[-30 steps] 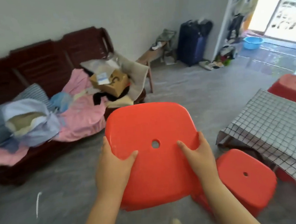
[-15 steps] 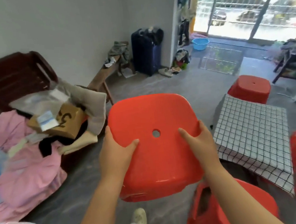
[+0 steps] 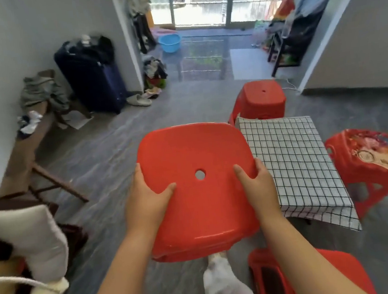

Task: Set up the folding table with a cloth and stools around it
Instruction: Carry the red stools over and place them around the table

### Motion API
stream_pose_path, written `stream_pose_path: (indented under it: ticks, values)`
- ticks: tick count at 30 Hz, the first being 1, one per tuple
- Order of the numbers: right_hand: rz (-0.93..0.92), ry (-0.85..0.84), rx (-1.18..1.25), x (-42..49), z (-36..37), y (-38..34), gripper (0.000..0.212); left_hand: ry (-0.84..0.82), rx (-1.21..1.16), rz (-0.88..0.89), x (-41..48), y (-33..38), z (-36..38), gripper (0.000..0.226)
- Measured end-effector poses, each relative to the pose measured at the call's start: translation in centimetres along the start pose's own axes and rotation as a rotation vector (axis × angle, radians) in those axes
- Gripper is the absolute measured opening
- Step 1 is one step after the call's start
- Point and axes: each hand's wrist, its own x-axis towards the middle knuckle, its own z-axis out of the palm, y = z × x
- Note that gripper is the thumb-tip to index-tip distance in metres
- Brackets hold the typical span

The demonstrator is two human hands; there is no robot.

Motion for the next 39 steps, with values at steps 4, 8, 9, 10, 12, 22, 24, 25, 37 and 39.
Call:
stream_pose_path:
  ticks: [4, 8, 9, 10, 12, 22, 24, 25, 37, 39]
  values:
    - [0.079, 0.016, -0.006, 9.7, 2.4, 1.2, 0.042, -0.072, 0.039, -0.028, 9.3, 1.4, 5.5, 0.100]
    - [0.173, -0.030, -0.094, 18.6, 4.7, 2.4, 0.055, -0.163, 0.024, -0.078, 18.0, 1.6, 9.8, 0.100]
    - [0.192, -0.054, -0.124, 20.5, 5.2, 2.7, 0.055, -0.191, 0.008, -0.096, 20.0, 1.3, 10.7, 0.101]
    - [0.208, -0.086, -0.154, 22.2, 5.7, 2.9, 0.055, -0.215, 0.002, -0.111, 21.7, 1.0, 11.5, 0.101]
    - [0.239, -0.154, -0.217, 25.5, 6.6, 3.3, 0.058, -0.253, 0.021, -0.137, 24.9, 0.3, 12.9, 0.101]
    - [0.512, -0.298, -0.302, 36.8, 15.3, 12.6, 0.063, -0.493, 0.121, -0.250, 38.7, -8.0, 21.8, 0.097]
    - [0.555, -0.285, -0.298, 38.5, 17.4, 15.5, 0.062, -0.537, 0.150, -0.250, 40.9, -10.3, 24.1, 0.099]
    - [0.573, -0.278, -0.292, 39.3, 18.4, 17.0, 0.062, -0.554, 0.153, -0.257, 41.9, -11.5, 25.2, 0.099]
    - [0.770, -0.284, -0.193, 43.1, 25.1, 27.4, 0.061, -0.806, 0.388, -0.230, 47.4, -20.1, 33.0, 0.086]
    - [0.746, -0.290, -0.200, 43.3, 25.2, 27.6, 0.056, -0.851, 0.453, -0.157, 47.6, -19.9, 33.6, 0.076]
